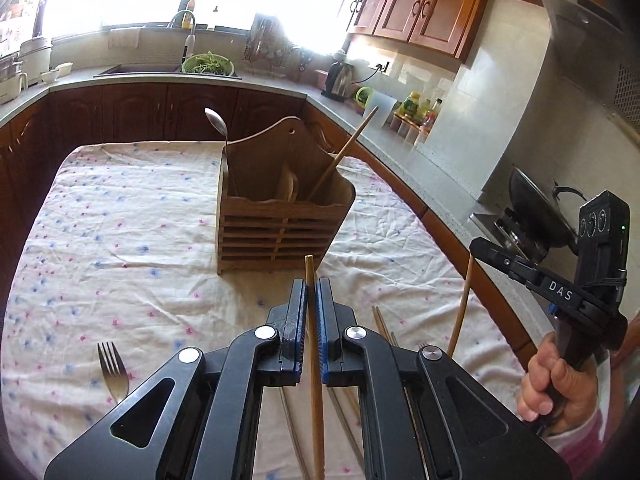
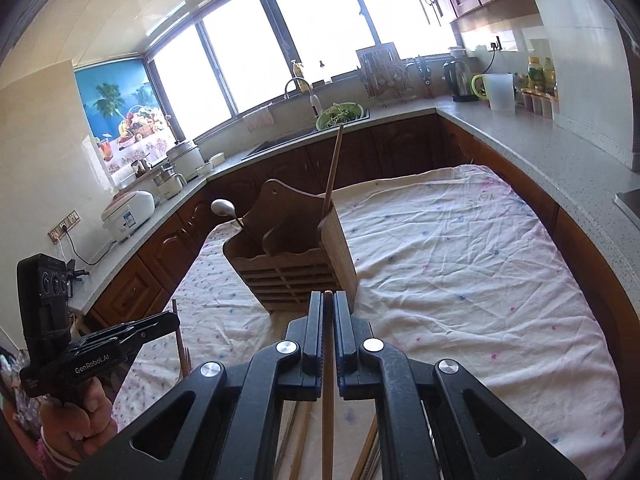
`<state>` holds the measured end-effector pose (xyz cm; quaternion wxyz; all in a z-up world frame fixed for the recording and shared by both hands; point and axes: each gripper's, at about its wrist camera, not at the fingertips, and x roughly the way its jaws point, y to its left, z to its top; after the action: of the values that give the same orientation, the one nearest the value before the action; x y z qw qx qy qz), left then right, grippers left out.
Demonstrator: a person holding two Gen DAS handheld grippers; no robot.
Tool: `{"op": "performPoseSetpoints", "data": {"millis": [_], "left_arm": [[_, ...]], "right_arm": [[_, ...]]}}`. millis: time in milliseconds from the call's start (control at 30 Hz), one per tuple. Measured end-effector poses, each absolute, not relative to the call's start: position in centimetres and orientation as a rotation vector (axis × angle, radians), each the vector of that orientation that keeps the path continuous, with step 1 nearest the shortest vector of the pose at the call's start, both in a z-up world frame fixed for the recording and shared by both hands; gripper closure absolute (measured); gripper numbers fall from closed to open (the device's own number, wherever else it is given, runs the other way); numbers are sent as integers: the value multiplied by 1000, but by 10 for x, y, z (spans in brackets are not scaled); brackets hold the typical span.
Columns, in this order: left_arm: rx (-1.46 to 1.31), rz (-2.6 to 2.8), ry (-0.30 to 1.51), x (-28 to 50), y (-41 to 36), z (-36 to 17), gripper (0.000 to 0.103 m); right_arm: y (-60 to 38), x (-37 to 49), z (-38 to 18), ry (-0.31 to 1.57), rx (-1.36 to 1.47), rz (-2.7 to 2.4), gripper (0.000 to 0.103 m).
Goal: Organize utensils
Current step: 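Lift the chopsticks with the left tool while the right tool lowers its chopstick into the holder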
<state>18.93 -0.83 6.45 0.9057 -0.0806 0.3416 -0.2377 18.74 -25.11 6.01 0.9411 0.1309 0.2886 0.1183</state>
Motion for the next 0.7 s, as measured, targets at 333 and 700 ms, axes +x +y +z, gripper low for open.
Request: {"op": "performPoseSetpoints", "data": {"millis": [333,700], "left_arm": [[-199,-486,628,164,7,87,99],[-206,-459,547,159,16,113,99]], "right_arm": [[-246,161,87,517,251,262,99],[-249,162,111,449,249,274,99]]}}
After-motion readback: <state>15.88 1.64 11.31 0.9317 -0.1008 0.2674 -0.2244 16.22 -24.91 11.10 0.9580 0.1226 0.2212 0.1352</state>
